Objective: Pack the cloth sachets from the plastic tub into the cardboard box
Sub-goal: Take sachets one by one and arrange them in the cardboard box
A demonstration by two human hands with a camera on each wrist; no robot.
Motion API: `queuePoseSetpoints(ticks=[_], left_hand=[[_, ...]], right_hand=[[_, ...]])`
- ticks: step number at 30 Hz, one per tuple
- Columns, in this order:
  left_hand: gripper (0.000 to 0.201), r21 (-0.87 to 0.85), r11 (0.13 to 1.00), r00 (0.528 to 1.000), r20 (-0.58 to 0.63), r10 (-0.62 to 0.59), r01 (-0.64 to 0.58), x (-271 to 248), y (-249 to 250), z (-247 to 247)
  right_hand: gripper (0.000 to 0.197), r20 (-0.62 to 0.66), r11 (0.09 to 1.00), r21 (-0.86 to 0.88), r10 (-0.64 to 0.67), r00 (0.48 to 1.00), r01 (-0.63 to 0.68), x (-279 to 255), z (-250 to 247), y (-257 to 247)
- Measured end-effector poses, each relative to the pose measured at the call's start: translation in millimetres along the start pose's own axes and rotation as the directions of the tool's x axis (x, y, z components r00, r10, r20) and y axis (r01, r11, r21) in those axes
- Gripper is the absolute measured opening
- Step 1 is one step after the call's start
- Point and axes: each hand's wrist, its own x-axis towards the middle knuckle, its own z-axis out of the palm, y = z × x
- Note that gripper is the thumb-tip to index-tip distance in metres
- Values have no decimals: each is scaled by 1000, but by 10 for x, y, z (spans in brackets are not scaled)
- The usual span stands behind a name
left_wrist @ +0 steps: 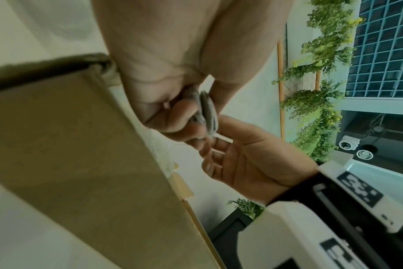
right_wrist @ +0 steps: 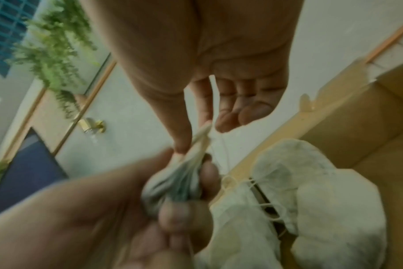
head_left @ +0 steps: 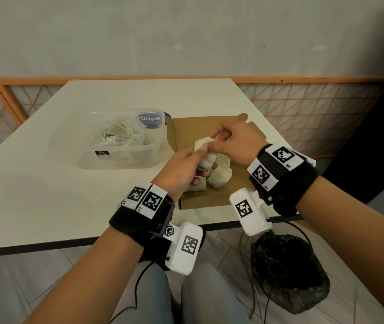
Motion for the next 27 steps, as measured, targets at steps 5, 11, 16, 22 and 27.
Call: queuePoseSetpoints(ticks=[5, 11, 16, 22, 27], left_hand=[[19, -104, 994, 997, -54, -51, 45, 24, -32, -45], [21, -215, 976, 997, -70, -45, 29, 9, -10, -20], [21, -242, 970, 994, -93, -50, 26, 10, -10, -33], [19, -227, 974, 991, -124, -52, 22, 56, -29, -18], [39, -188, 982, 992, -111, -53, 31, 53, -8, 47]], right_hand=[[34, 9, 947, -202, 258, 966, -251, -11, -13, 339], [29, 132, 908, -131, 415, 900, -399, -65, 169, 585], [19, 122, 942, -58, 336, 934, -331, -146, 73, 510], [11, 341, 996, 86, -33, 940, 4, -406, -317, 18], [4, 353, 970, 241, -114, 929, 27, -315, -328, -196]])
